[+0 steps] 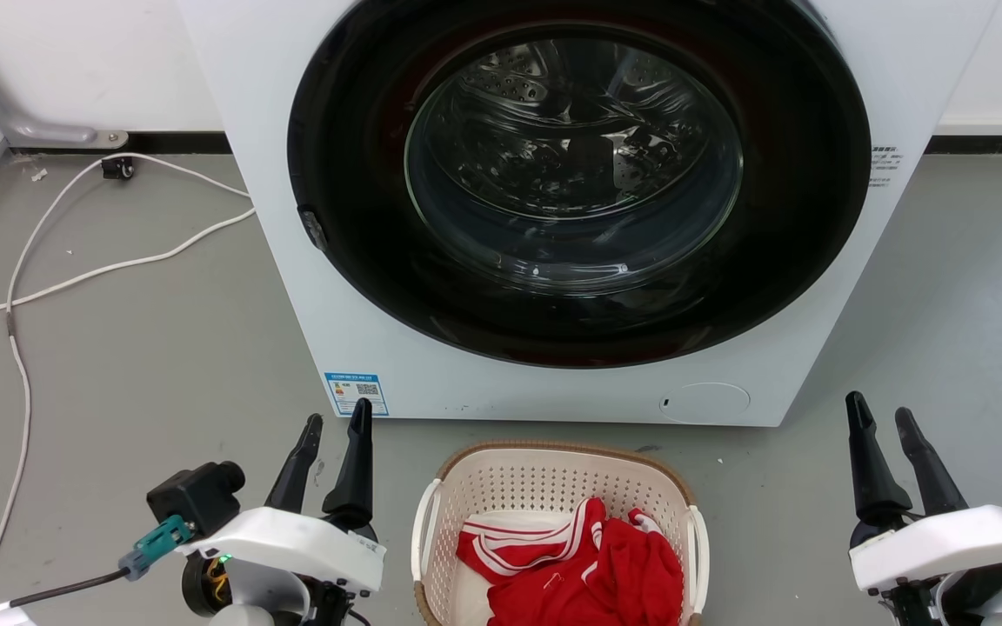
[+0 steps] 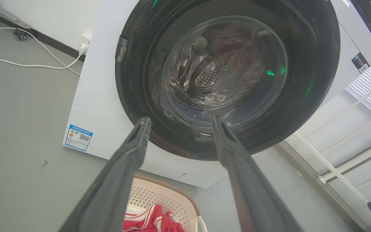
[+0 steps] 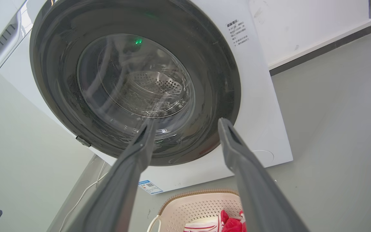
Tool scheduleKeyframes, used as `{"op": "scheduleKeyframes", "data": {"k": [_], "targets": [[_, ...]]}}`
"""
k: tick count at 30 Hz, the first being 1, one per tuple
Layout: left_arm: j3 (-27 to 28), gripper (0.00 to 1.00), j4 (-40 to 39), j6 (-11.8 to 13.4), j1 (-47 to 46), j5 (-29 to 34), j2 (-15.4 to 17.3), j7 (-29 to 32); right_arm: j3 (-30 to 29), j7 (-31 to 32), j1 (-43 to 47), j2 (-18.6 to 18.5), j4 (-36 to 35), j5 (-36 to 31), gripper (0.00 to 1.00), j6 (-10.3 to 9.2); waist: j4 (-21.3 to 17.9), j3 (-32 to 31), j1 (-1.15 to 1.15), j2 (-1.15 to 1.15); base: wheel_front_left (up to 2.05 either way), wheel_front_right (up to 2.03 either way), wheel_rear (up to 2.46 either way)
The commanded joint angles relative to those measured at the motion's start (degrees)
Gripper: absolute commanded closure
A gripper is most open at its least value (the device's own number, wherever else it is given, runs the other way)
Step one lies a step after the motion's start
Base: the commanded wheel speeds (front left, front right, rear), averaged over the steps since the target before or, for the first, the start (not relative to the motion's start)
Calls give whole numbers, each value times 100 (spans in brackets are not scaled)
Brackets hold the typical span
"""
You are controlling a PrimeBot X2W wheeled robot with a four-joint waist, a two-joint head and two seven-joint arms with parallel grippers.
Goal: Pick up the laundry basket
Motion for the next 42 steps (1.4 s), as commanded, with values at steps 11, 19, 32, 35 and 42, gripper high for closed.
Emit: {"op": "scheduleKeyframes", "data": {"k": [11, 19, 32, 35, 42], "targets": [[-277, 0, -3, 144, -149, 903, 74, -228, 45, 45, 130, -1, -358, -920, 0, 0, 35, -17, 0, 0, 0, 0, 0], [-404, 0, 53, 227, -184, 1380, 86, -348, 56, 93, 215, 1, -491, -1406, 0, 0, 43, -19, 0, 0, 0, 0, 0], [-517, 0, 50, 292, -169, 2025, 88, -517, 77, 91, 340, 4, -687, -2041, 0, 0, 61, -10, 0, 0, 0, 0, 0], [-505, 0, 69, 295, -156, 2144, 79, -555, 79, 72, 361, 5, -718, -2165, 0, 0, 65, -4, 0, 0, 0, 0, 0], [-491, 0, 131, 280, -138, 2350, 46, -631, 55, -20, 376, 7, -681, -2408, 0, 0, 83, 5, 0, 0, 0, 0, 0]]}}
